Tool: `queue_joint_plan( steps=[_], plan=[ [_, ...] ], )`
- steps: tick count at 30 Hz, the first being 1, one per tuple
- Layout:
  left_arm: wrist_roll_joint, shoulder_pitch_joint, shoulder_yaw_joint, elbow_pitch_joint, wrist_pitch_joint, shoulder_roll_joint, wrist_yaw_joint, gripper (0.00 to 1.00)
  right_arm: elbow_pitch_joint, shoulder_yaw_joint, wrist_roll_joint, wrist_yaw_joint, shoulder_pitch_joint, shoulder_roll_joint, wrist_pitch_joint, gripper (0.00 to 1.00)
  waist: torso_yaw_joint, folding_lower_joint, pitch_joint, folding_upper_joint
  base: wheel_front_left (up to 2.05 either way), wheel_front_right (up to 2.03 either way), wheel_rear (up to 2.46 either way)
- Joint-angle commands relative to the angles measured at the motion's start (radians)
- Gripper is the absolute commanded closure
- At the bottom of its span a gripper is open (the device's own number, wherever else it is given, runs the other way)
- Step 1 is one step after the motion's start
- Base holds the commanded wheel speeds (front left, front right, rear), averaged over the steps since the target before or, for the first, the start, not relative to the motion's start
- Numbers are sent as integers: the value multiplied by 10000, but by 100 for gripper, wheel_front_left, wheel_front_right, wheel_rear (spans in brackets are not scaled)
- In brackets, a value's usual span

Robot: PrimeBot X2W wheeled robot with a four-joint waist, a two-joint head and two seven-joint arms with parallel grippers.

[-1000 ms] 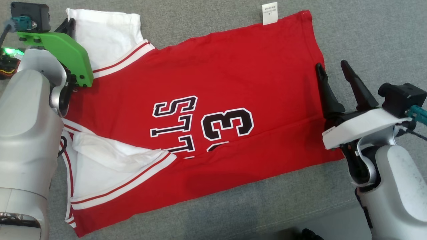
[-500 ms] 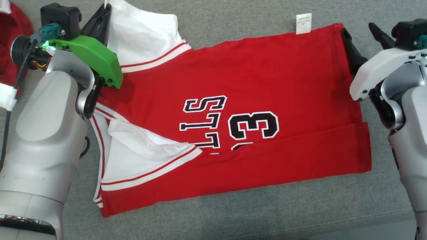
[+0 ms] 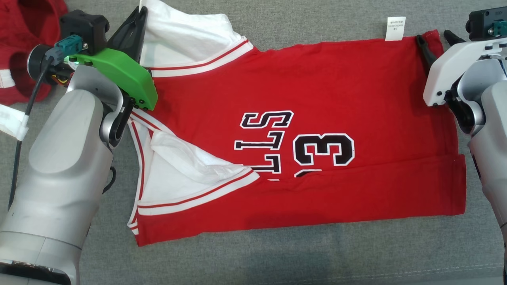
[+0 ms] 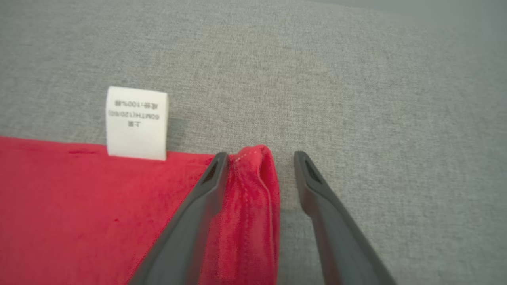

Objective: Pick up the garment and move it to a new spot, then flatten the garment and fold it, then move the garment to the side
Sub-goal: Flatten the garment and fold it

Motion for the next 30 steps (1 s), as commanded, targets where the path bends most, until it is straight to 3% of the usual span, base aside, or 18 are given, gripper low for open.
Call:
queue_joint_plan(
  steps=[1,4,5,6,18,30],
  plan=[
    [-77,155,-12,-21,-58,52,-5,100,209,129,152,-9,-68,-36,46,64,7,0,-10,22,0,0,0],
    [-111,172,-23,-31,-65,65,13,100,369,279,237,-12,-144,-70,49,76,0,0,-39,22,0,0,0],
    [-128,189,-28,-33,-67,73,18,100,446,355,293,-12,-170,-82,53,85,-6,0,-59,22,0,0,0],
    [-136,215,-35,-38,-72,89,24,100,518,416,342,-12,-193,-92,65,100,-14,0,-81,22,0,0,0],
    [-294,1363,150,-1156,-987,481,227,100,266,873,968,-12,338,-111,-1411,100,-92,0,-735,22,0,0,0],
    [-345,5465,298,-4721,-1575,977,1436,100,-1991,385,1896,-12,3742,-203,-2747,100,-62,0,-2251,22,0,0,0]
  ],
)
